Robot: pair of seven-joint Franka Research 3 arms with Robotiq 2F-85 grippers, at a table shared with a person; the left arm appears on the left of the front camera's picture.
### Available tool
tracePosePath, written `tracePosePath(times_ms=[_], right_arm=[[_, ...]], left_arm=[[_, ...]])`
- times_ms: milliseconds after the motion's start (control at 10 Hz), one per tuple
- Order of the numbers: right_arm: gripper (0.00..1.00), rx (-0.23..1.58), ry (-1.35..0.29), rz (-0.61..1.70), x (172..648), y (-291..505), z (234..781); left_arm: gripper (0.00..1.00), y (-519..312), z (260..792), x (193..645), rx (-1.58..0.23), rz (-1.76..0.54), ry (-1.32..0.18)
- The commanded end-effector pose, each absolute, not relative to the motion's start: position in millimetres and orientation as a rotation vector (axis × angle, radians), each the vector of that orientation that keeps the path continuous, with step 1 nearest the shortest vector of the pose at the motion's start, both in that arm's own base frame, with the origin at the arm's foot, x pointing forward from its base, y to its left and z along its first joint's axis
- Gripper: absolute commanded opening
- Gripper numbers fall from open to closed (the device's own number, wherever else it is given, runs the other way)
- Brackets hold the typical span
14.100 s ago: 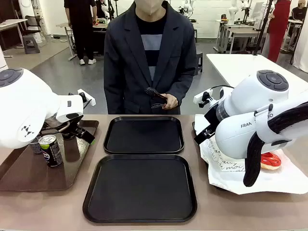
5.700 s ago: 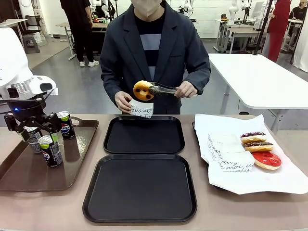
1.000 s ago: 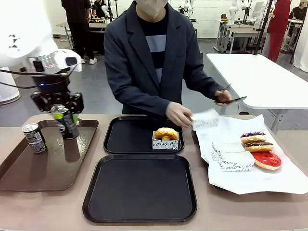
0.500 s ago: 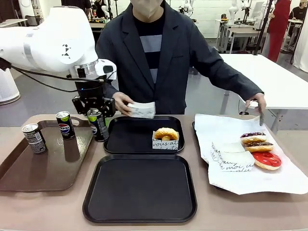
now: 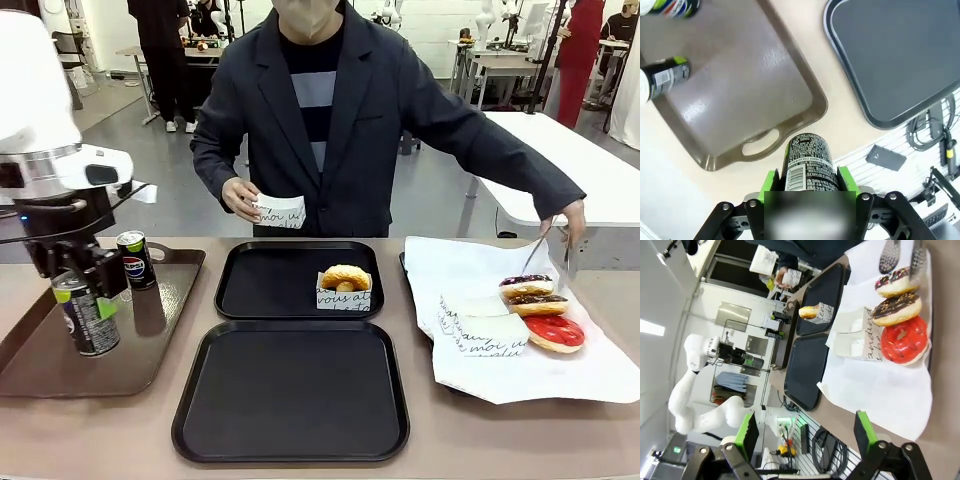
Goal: Set up donuts and drinks on trays.
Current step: Pick up one Pepsi coke and place it on the Flat Tray.
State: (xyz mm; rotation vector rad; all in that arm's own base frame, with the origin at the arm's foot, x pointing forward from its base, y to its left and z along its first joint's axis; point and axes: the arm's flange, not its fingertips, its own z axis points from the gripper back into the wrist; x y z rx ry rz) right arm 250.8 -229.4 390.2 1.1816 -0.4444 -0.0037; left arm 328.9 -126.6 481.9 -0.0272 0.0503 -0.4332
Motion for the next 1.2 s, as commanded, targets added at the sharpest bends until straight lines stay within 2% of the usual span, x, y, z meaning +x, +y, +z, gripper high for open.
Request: tracePosePath(times_ms=[0, 200, 600, 1100], right_arm=[[1.0, 1.194, -0.467, 0.01, 252, -231, 390], [1.0, 1.194, -0.467, 0.01, 252, -231, 390], [1.0, 1.194, -0.467, 0.01, 252, -231, 390], [1.0, 1.194, -0.467, 0.01, 252, -231, 390]], left_arm=[[0.59, -138, 483, 345, -0.03, -0.42, 0.023], [0.59, -154, 483, 366, -0.043, -0.398, 0.001], [0.59, -222, 482, 438, -0.08, -0.339, -0.077], [0.59, -279, 452, 481, -0.03, -0.313, -0.147]])
